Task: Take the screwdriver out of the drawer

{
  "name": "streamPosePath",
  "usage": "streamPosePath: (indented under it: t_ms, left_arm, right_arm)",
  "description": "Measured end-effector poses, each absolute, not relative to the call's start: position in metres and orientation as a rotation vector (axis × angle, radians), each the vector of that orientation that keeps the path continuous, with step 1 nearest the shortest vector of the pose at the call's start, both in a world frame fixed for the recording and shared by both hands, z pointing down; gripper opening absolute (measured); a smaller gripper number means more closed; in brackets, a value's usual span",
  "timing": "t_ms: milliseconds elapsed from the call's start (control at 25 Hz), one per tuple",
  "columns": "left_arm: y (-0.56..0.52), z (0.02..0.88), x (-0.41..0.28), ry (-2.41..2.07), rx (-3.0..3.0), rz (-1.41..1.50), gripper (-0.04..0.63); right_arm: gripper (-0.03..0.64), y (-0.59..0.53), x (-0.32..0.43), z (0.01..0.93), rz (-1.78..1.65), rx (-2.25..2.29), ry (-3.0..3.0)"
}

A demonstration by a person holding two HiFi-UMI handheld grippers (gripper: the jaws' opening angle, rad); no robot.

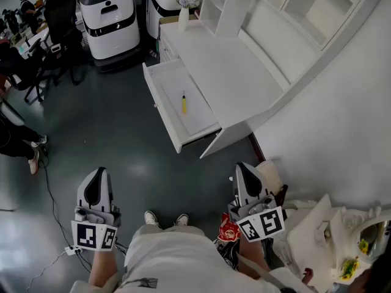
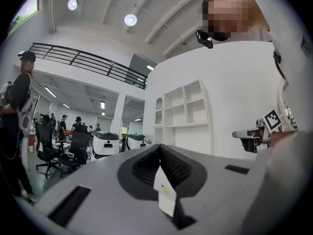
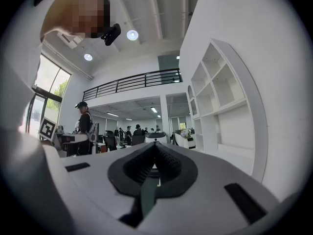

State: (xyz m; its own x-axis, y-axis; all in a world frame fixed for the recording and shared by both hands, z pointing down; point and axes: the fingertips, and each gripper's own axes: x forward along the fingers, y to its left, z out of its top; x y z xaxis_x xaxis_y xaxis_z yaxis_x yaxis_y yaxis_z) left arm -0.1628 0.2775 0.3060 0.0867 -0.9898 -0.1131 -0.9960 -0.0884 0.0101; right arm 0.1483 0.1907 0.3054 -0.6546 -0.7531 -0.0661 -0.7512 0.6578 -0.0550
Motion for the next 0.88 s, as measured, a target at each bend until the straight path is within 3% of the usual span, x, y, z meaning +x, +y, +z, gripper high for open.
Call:
streamPosePath:
  t_ms: [880]
  left_arm:
    - [0.286, 0.283, -0.210, 2.021, -2.280, 0.186, 0.015]
  right_arm:
    - [0.011, 0.213, 0.084, 0.290, -0.067, -1.217, 2.758]
